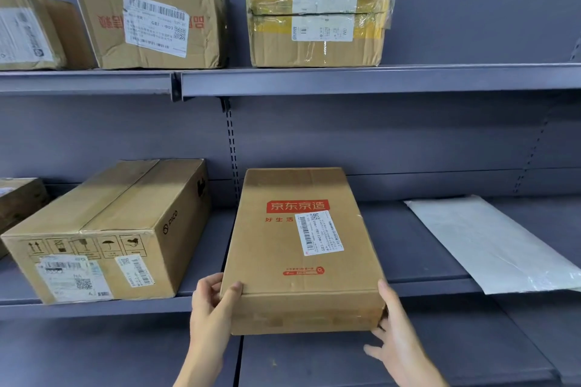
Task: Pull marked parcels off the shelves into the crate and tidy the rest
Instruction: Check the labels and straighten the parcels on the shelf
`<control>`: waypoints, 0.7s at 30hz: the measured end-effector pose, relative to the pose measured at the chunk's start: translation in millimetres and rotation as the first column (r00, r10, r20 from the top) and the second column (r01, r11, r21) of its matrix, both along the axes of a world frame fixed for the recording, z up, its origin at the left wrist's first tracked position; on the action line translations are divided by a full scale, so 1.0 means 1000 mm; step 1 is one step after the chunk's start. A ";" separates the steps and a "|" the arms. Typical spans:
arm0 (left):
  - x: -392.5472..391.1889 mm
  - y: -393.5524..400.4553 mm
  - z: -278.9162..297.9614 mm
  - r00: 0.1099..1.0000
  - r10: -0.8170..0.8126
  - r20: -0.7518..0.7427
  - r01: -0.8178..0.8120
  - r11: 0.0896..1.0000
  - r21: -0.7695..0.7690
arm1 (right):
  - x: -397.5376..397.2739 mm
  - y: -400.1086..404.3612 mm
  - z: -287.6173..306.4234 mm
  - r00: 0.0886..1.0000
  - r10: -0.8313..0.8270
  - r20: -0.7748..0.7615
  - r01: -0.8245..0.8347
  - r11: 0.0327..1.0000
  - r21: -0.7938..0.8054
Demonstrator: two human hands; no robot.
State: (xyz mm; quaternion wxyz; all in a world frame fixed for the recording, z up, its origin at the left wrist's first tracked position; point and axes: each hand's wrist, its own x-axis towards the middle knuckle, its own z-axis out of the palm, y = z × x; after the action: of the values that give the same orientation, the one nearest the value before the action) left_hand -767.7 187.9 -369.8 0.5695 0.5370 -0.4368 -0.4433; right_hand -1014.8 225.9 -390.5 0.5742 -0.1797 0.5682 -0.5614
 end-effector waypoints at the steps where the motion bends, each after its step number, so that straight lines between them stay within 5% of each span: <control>1: 0.003 0.002 -0.001 1.000 -0.015 0.007 0.015 1.000 -0.005 | -0.004 -0.001 -0.001 0.999 0.044 -0.010 -0.044 0.999 0.014; 10: 0.019 0.000 -0.010 1.000 -0.017 -0.020 0.017 1.000 -0.013 | -0.022 -0.006 0.003 0.930 0.356 0.088 -0.355 0.935 -0.024; 14: 0.006 -0.007 -0.020 0.990 0.106 -0.097 -0.088 0.981 0.175 | 0.001 -0.003 -0.003 0.963 0.247 0.106 -0.242 0.968 -0.058; 21: -0.051 0.013 -0.027 0.929 -0.158 -0.333 0.253 0.930 0.266 | 0.051 0.010 -0.006 0.984 0.092 0.156 -0.076 0.992 -0.102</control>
State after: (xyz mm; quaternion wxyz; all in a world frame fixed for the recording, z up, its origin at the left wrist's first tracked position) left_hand -818.7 200.8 -396.7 0.4907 0.4935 -0.3241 -0.6408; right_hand -963.5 236.3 -396.8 0.6318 -0.1853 0.4846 -0.5758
